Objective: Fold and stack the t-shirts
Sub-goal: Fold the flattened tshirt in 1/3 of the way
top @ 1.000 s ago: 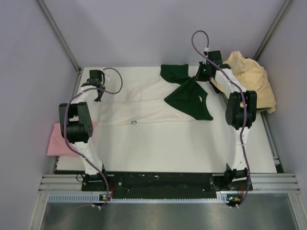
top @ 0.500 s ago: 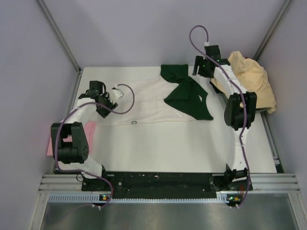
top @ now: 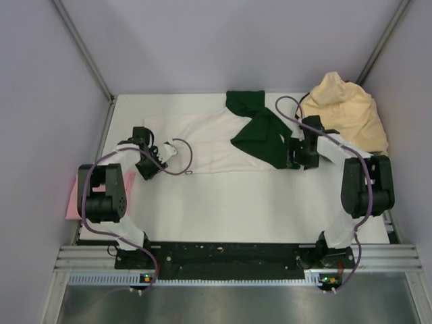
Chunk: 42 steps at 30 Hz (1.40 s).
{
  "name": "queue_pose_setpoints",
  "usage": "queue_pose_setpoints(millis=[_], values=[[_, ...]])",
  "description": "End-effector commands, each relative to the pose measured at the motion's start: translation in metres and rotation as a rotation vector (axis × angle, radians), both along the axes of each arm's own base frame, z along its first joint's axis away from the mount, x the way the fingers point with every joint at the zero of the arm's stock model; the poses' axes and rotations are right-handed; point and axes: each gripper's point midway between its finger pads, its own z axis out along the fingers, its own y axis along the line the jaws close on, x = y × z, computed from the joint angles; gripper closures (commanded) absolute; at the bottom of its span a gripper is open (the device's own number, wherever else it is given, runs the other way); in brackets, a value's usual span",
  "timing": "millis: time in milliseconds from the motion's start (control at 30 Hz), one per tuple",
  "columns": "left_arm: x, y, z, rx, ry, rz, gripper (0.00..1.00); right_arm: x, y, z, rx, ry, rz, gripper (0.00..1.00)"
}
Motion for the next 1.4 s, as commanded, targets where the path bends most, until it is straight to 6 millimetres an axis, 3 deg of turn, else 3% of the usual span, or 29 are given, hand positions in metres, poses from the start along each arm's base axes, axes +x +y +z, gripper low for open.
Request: queue_pose_setpoints(millis=[0,100,167,233,367,400,567,733,933,1200,1267,1333,1367], values=[[0.007,0.004,-0.009,0.036,-0.025,-0.010,0.49,0.017,0.017,-0.002,0.159,-0.105,-0.007,0.35],[0.007,0.002,-0.008,0.017,-0.030,0.011,0.77,0.020,0.019,-0.020,0.185,-0.094,-0.014,0.41],[0.009,0.000,-0.003,0.007,-0.047,0.024,1.00,0.018,0.012,-0.031,0.193,-0.073,-0.057,0.60],[0.011,0.001,0.002,0.010,-0.073,0.035,1.00,0.016,0.003,-0.035,0.197,-0.078,-0.103,0.76],[0.017,0.006,0.016,0.032,-0.136,0.050,1.00,0.015,-0.010,-0.020,0.194,-0.134,-0.127,0.99],[0.018,0.006,0.019,0.030,-0.148,0.056,1.00,0.015,-0.012,-0.015,0.187,-0.144,-0.124,1.00],[0.008,0.012,0.044,0.057,-0.135,0.091,1.00,-0.013,-0.019,0.008,0.156,-0.130,-0.175,1.00],[-0.031,0.009,0.047,0.051,-0.060,0.059,1.00,-0.074,-0.017,0.025,0.167,-0.043,-0.210,1.00],[-0.069,0.012,0.063,0.076,-0.021,0.029,1.00,-0.125,0.004,0.050,0.295,0.003,-0.230,1.00],[-0.108,0.016,0.061,0.108,0.089,-0.028,1.00,-0.179,-0.002,0.053,0.255,0.086,-0.274,1.00],[-0.119,0.021,0.058,0.136,0.142,-0.036,0.85,-0.184,0.001,0.059,0.271,0.066,-0.287,1.00],[-0.126,0.025,0.056,0.162,0.185,-0.039,0.58,-0.184,-0.002,0.066,0.265,0.043,-0.303,0.63],[-0.125,0.026,0.057,0.169,0.186,-0.037,0.51,-0.183,-0.009,0.075,0.236,0.003,-0.322,0.47]])
